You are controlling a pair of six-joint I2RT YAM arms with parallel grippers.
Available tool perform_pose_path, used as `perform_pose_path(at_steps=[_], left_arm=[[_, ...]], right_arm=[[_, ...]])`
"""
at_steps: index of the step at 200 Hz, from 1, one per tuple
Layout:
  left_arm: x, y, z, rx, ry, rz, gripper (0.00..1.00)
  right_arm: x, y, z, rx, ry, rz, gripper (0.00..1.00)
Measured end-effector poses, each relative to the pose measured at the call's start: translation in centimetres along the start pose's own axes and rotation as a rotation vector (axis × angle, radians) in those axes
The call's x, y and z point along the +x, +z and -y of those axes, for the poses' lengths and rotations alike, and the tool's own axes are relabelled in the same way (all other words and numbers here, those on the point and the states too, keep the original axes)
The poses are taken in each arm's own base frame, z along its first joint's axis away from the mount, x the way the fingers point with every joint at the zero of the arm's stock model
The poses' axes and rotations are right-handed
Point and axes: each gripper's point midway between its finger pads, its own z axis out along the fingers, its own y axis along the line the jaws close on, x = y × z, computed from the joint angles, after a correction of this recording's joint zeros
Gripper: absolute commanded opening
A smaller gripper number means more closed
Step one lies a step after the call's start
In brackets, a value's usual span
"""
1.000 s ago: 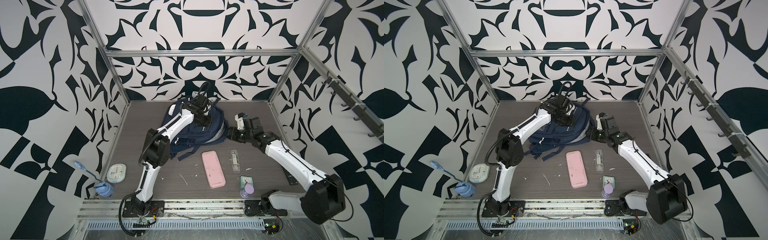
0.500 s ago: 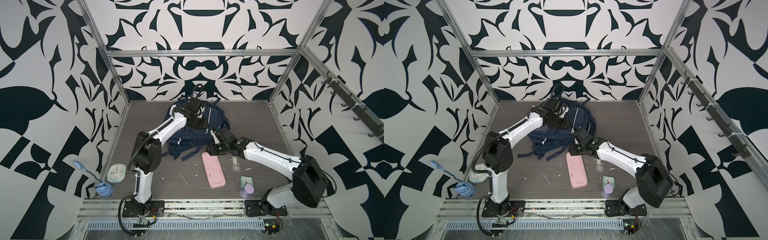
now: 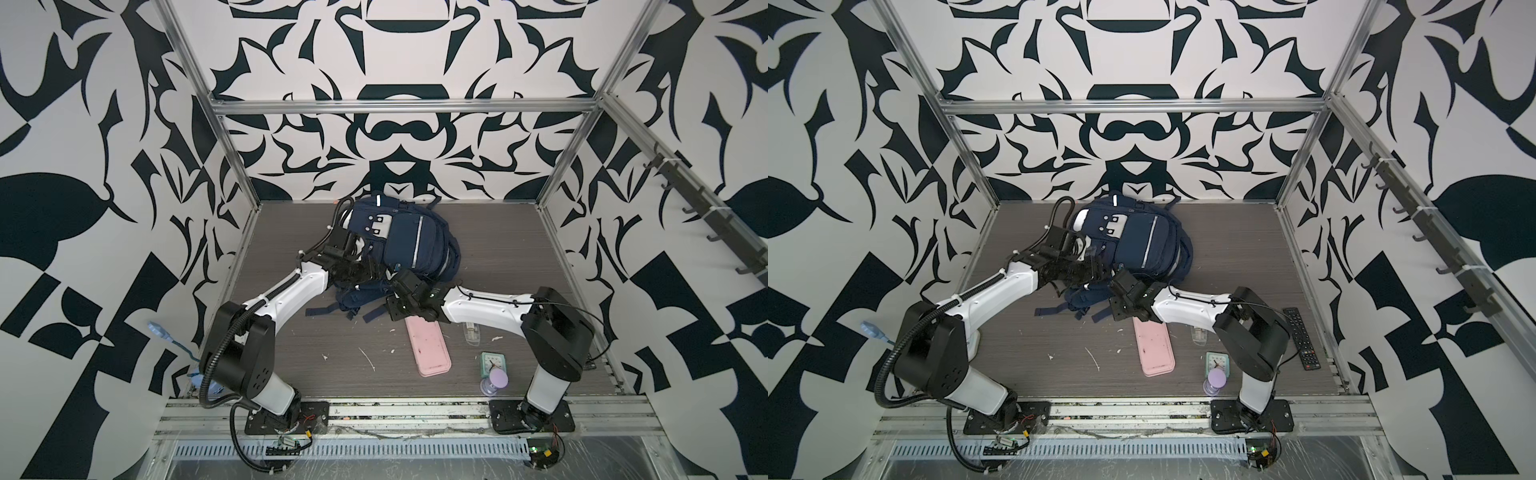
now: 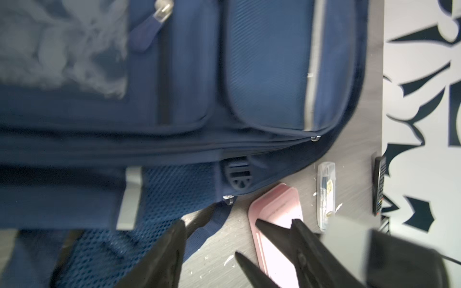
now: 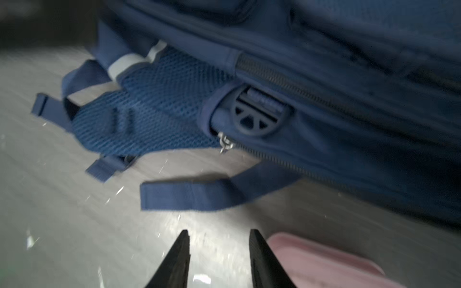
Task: Pack books, pencil case, and school supplies into a backpack
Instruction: Zip the student bag at the top-center of the table.
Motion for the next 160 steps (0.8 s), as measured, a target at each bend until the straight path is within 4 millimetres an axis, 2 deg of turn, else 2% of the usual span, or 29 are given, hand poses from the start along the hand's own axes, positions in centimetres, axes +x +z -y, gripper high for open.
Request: perform_pose_path(at_steps=[11,27,74,123,160], left_arm=[[1.0,0.4,-1.3,0.004,-0.072,-0.009,0.7],[1.4,0.9,-1.9,0.021,-0.139,-0.011,0.7],[-0.5,0.7,-0.5,0.111,-0.193,0.044,0.7],[-1.2,0.8,-1.5,0.121,-0.256,0.057,0.7],[-0.9,0.9,-1.9,0.115,-0.27,0.05,0.7]], right_arm=[[-0.3,0.5,0.1,0.004,-0.002,0.022,0.39],[-0.7,0.9,0.1,0.004,-0.001,0.057,0.38],[-1.6,1.8,0.6,0.029,-0.003,0.124,0.36],[-1.0,3.9,0.9,0.054,-0.013,0.102,0.34],[-1.5,4.4,0.5,0.05,-0.012,0.111,0.32]])
